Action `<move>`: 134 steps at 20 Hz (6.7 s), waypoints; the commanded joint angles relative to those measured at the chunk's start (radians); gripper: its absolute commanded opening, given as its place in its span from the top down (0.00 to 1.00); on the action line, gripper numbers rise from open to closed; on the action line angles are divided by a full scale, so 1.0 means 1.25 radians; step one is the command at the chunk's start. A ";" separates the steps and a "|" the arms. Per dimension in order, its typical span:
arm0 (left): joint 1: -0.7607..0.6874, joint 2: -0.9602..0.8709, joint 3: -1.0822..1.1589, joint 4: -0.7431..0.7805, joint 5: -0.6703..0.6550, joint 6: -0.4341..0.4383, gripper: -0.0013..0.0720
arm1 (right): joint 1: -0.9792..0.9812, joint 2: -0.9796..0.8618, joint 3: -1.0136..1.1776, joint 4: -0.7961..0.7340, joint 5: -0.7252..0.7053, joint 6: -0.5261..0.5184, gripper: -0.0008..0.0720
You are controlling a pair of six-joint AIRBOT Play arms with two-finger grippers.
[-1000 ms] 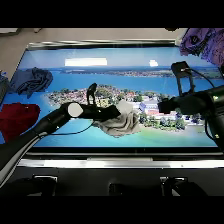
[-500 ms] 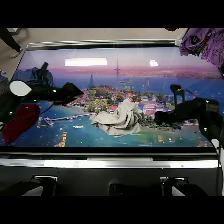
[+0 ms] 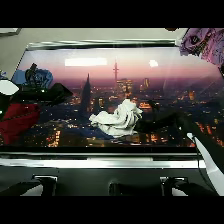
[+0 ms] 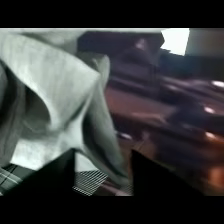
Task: Fold the clothes and pants, and hang the long-sleeved shirts on hangers.
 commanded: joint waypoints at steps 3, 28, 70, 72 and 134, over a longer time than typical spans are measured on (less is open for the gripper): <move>0.003 -0.005 -0.034 0.003 -0.028 0.034 0.26 | 0.037 -0.017 -0.003 -0.001 0.031 -0.008 0.94; -0.088 -0.161 -0.122 -0.304 0.199 0.289 0.96 | 0.037 0.125 0.153 -0.214 -0.051 0.102 0.94; 0.004 -0.276 0.278 0.467 -0.025 -0.237 0.95 | 0.013 -0.274 0.696 -0.145 -0.098 0.265 0.56; 0.010 -0.252 0.278 0.467 -0.046 -0.237 0.95 | -0.030 -0.193 0.695 -0.160 -0.198 0.081 0.58; -0.035 -0.283 0.277 0.412 -0.169 -0.223 0.95 | -0.215 0.267 -0.227 0.146 -0.048 0.154 0.50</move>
